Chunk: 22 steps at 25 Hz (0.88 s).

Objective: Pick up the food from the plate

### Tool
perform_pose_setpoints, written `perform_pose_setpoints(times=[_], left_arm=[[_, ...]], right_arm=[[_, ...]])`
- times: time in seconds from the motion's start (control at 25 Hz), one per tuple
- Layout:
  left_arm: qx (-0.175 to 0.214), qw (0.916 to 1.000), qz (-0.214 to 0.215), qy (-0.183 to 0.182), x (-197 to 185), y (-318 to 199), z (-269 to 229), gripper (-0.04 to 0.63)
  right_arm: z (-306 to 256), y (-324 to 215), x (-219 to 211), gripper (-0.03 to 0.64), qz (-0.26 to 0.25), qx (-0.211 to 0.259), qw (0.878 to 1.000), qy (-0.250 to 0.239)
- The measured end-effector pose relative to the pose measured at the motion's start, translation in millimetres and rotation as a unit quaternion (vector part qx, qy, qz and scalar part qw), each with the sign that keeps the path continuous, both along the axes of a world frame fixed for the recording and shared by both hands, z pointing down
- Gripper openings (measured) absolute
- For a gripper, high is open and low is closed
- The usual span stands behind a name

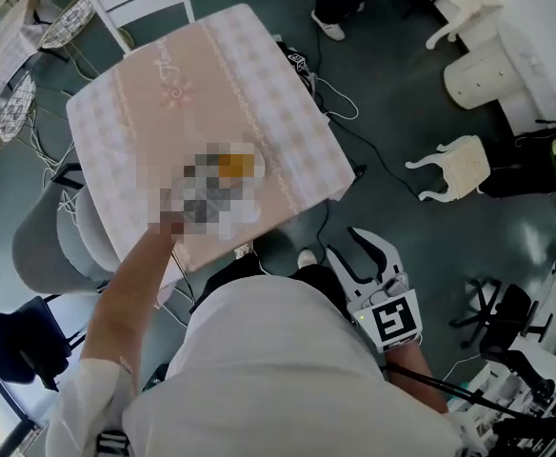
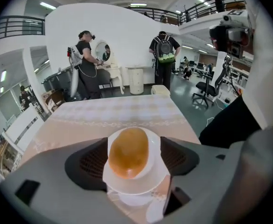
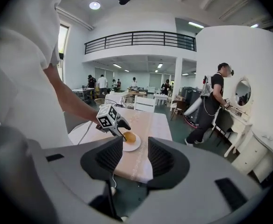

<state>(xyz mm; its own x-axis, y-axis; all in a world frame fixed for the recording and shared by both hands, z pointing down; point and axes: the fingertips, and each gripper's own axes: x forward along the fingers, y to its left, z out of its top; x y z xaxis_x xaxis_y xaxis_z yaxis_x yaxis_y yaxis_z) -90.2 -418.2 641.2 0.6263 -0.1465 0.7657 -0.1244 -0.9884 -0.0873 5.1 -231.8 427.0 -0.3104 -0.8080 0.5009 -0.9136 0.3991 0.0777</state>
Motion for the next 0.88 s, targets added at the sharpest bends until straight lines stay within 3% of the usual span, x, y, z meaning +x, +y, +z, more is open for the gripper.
perform_pose_setpoints(times=[0.16,0.4,0.88], left_arm=[[-0.008,0.9995,0.021,-0.024,1,-8,29,0.357],[0.009,0.9993,0.028,-0.024,6,-17,37,0.357],[-0.001,0.9996,0.014,-0.024,4,-15,32,0.357]], right_arm=[[3,6,4,0.166,0.040,-0.016,0.999,0.008],[4,14,14,0.166,0.078,-0.034,0.996,0.021],[7,13,5,0.166,0.060,-0.034,0.997,0.016]])
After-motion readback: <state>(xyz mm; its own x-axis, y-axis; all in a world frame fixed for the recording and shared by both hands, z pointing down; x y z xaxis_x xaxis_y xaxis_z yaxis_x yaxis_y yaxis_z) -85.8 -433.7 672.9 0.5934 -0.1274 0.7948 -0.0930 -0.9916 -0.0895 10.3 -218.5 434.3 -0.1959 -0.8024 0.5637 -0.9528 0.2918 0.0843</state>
